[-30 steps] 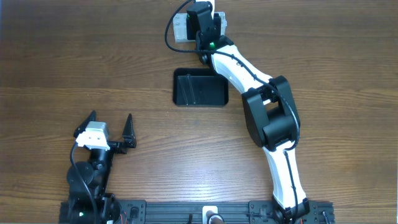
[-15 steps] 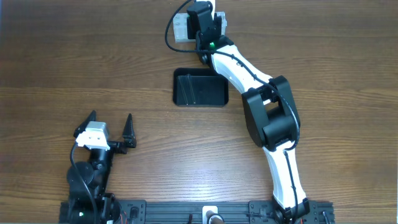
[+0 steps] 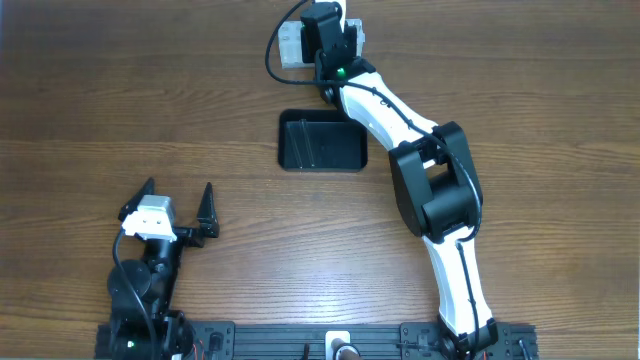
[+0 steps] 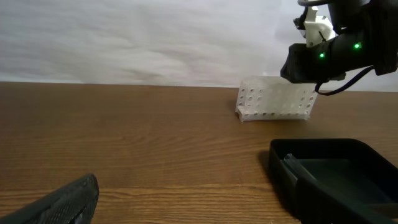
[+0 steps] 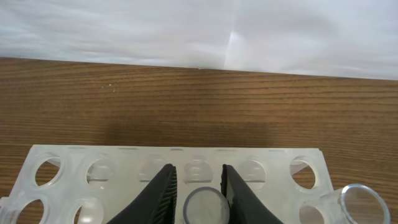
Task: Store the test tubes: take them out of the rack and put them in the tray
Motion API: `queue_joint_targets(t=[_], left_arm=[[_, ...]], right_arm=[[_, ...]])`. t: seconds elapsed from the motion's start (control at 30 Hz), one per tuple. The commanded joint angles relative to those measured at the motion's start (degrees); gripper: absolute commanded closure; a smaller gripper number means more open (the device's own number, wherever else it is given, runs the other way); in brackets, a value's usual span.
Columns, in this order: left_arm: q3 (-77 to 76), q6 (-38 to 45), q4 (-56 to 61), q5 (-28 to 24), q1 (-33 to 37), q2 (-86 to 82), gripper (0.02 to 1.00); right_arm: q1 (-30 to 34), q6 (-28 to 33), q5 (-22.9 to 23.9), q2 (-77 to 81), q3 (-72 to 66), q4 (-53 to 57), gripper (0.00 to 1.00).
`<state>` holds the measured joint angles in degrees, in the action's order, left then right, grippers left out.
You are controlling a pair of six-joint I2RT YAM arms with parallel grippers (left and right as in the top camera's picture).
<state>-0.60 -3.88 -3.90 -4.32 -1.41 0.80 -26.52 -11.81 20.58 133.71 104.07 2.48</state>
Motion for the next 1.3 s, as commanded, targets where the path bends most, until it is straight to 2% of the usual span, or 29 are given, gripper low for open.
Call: queue_joint_targets(t=[0.03, 0.67, 0.87, 1.2, 1.3], left_arm=[[0.26, 0.46, -0.2, -0.57, 0.46, -0.31, 0.02], [0.26, 0.46, -0.2, -0.57, 0.46, -0.31, 0.018], [0.26, 0.46, -0.2, -0.57, 0.46, -0.31, 0.018], [0.26, 0.46, -0.2, -0.57, 0.46, -0.31, 0.018], [0.26, 0.46, -0.17, -0.57, 0.46, -0.31, 0.02]], right_arm=[[-0.9, 0.11, 0.98, 0.72, 1.36, -0.33, 0.792], [-1.01, 0.76, 2.05, 0.72, 1.36, 0.07, 0.884], [-1.57, 1.09, 4.79, 0.17, 1.38, -0.13, 0.884], [-4.26, 3.8, 4.87, -8.46, 1.38, 1.09, 0.895], [-5.2, 3.78, 6.6, -12.59, 1.38, 2.58, 0.895]])
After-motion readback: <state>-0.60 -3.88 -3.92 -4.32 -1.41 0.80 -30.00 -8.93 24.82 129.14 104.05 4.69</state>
